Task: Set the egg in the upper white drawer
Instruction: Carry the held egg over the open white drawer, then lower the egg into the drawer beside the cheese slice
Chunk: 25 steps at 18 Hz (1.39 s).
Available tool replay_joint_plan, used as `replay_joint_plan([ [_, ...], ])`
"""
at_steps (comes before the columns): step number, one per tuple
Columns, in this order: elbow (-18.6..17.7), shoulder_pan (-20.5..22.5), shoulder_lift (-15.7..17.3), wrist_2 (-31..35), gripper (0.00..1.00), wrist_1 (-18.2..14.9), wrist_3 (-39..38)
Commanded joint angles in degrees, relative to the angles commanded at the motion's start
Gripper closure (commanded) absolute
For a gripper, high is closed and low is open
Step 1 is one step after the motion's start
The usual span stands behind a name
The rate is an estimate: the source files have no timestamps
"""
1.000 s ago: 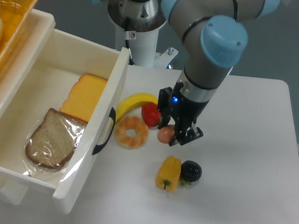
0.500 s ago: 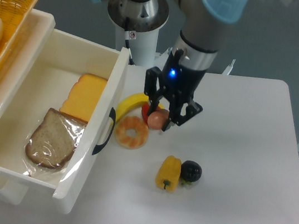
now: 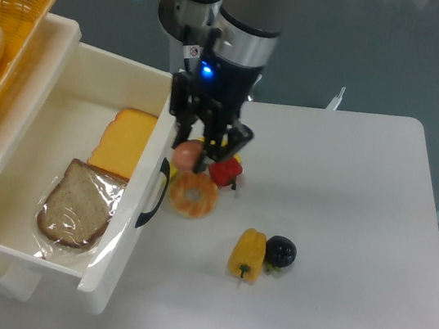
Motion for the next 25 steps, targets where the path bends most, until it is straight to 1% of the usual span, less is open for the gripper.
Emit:
replay_joint_plan([
  [5,-0.4,-4.0,0.1,0.5,0.83,-0.2,2.0],
  [7,-0.5,-5.5,0.1,2.8,0.83,-0.6,3.0],
  [9,-1.6,-8.1,0.1,5.9,0.83,-0.6,3.3],
  [11,-1.8,-9.5,-0.3,8.4,0.83,-0.8,4.4],
  [14,-3.2,-10.3,-0.4,9.2,0.83,-1.6,6.6],
  [18,-5.2,-11.6,-0.4,10.9,0.83,-1.6,8.1],
  [20,-5.4,-12.1,-0.9,13.3,0.83,-1.8,8.3],
  [21,-6.1,-12.5,-1.1,13.5,0.83,-1.8,8.2],
  [25,-6.7,-13.2,-1.8,13.5,0.83,-1.8,8.2],
])
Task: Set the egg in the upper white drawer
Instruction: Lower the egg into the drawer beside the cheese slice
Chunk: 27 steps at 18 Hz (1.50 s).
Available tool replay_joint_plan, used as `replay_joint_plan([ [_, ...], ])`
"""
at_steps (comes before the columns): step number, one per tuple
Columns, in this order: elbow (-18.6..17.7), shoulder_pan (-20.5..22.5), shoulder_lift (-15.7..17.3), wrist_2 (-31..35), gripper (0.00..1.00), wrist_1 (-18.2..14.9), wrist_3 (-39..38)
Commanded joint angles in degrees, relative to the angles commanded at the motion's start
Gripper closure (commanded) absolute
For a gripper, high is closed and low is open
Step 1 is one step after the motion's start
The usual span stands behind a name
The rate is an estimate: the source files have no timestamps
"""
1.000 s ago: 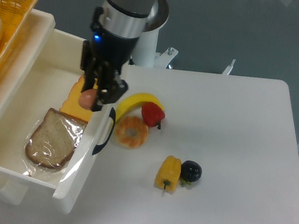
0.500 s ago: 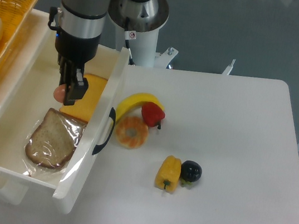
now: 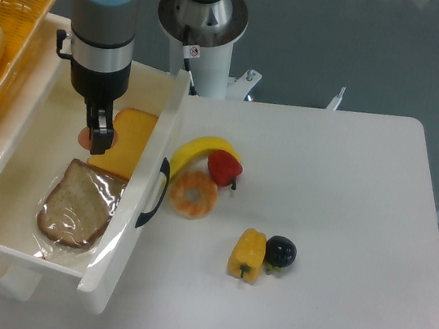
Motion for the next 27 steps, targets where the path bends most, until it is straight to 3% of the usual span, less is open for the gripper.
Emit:
replay_joint_plan([
  [5,-1.8,-0.5,-0.6,0.0,0.82,0.6,-0.1],
  [27,-1.8,-0.6,-2.1,-0.2,0.81,0.5,-0.4],
])
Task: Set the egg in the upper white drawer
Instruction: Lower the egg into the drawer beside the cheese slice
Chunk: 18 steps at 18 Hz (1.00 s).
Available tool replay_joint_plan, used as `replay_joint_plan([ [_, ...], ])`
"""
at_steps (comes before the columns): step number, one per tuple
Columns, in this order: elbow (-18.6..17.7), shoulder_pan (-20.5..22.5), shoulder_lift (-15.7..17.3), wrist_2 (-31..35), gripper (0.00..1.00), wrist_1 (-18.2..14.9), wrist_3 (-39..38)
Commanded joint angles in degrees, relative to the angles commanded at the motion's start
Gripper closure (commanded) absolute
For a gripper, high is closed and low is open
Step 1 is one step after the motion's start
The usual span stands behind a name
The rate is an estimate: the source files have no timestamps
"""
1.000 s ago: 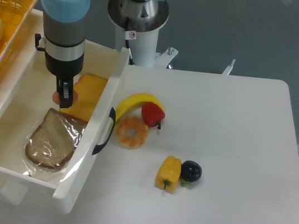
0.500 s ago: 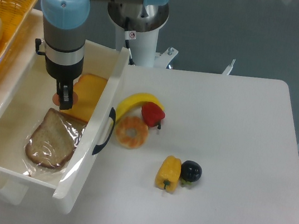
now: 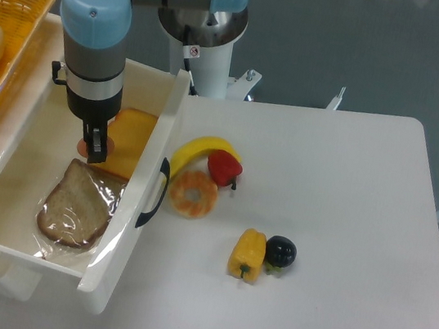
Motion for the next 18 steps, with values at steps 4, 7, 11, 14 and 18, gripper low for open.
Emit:
replay_joint_plan([
  [4,0.0,0.0,-0.2,0.0,0.79,0.0,0.0],
  [7,0.0,-0.4,-0.3,0.1,0.78,0.0,-0.1],
  [11,0.0,-0.4,-0.4,0.2,0.78,-0.1,-0.2],
  [14,0.0,-0.4,-0.4,0.2,0.76,0.0,-0.2],
  [18,0.0,-0.4,-0.4,0.3,0.70,0.1,-0.2],
])
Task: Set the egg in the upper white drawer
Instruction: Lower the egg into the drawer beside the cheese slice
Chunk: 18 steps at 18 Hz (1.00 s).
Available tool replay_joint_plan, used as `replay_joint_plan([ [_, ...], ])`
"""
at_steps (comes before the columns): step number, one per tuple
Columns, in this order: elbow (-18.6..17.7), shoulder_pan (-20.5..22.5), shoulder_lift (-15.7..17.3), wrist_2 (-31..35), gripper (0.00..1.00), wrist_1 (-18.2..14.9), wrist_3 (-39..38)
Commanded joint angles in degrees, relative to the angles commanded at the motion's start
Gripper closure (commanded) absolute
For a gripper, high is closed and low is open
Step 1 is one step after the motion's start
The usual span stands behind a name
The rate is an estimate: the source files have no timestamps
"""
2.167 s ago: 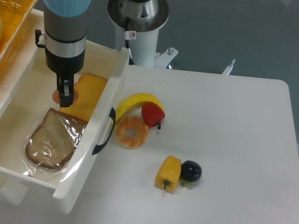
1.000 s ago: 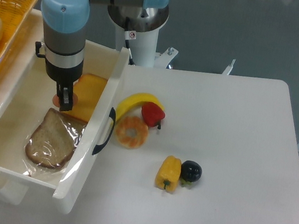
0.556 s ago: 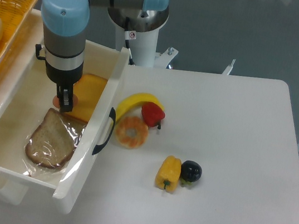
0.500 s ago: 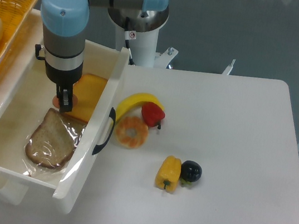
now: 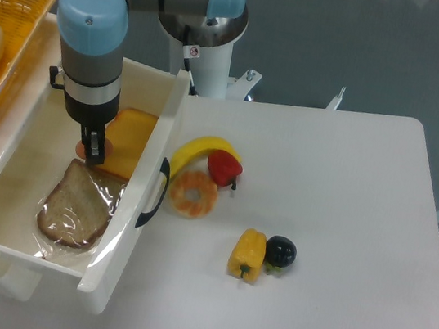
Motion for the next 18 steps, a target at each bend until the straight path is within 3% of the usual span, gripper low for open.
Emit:
replay_joint_plan([
  [18,0.0,-0.2,-0.3,0.0,0.49,-0.2,0.1],
])
